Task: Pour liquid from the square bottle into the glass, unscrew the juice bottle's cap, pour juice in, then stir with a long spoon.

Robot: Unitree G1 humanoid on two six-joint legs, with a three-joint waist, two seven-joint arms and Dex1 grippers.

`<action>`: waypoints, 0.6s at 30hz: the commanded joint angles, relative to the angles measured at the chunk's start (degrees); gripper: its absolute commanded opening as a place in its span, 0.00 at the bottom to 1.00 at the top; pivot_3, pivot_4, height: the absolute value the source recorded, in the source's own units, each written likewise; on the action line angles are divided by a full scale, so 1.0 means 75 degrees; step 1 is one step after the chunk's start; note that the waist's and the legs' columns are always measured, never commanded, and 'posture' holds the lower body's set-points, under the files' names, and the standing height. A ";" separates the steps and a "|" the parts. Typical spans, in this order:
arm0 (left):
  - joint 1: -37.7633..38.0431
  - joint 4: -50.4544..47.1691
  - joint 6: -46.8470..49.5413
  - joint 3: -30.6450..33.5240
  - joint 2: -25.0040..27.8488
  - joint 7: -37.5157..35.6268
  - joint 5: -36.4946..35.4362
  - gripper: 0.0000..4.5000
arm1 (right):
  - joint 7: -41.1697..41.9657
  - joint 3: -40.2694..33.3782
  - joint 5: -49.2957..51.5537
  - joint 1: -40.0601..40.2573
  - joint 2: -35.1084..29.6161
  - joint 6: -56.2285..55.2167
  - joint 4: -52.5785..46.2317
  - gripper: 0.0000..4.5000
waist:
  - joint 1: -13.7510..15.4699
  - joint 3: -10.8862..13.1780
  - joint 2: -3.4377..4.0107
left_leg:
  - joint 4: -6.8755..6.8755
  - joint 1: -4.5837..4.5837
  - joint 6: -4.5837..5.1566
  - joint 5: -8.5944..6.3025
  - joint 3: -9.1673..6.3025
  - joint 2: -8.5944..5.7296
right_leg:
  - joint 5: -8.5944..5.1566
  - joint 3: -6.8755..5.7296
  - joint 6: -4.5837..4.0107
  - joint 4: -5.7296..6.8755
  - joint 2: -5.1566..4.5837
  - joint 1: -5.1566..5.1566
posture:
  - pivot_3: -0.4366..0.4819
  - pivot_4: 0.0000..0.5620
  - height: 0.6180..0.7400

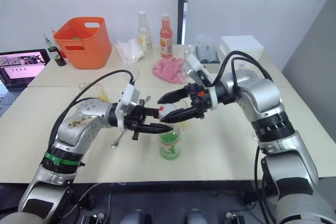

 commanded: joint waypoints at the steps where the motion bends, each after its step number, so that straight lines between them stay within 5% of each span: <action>1: 0.0164 -0.0124 0.0104 -0.0144 0.0092 -0.0129 0.0009 0.33 | -0.0371 -0.0989 0.0787 0.0353 -0.0262 0.0627 -0.1092 0.99 | 0.0017 0.0000 0.0000 | 0.0000 -0.0001 0.0000 0.0000 -0.0007 -0.0001 | 0.0000 0.0000 0.0000 0.0000 -0.0002 0.0000 | 0.48 0.27 0.79; 7: 0.0173 -0.0061 0.0044 -0.0130 0.0074 -0.0110 0.0044 0.33 | -0.2404 -0.2322 0.1827 0.1425 -0.0425 0.1743 -0.3428 0.99 | 0.0002 0.0000 0.0000 | -0.0001 0.0002 0.0000 0.0000 -0.0027 0.0000 | 0.0000 0.0000 0.0000 0.0002 -0.0003 0.0001 | 0.48 0.27 0.79; 13: 0.0088 0.0040 0.0037 -0.0140 0.0015 -0.0112 0.0058 0.33 | -0.5753 -0.2715 0.2017 0.2309 0.0231 0.2745 -0.5390 0.99 | -0.0010 0.0000 0.0000 | 0.0004 0.0008 0.0000 0.0000 -0.0030 0.0000 | 0.0000 0.0004 0.0001 0.0006 -0.0002 0.0005 | 0.48 0.27 0.79; 18: 0.0031 0.0120 0.0028 -0.0164 -0.0011 -0.0156 0.0066 0.33 | -0.7224 -0.2740 0.2469 0.2448 0.0562 0.3270 -0.5994 0.99 | -0.0004 0.0000 0.0000 | 0.0006 0.0002 0.0000 0.0001 -0.0028 -0.0003 | -0.0001 0.0004 0.0001 0.0001 -0.0003 0.0005 | 0.48 0.27 0.79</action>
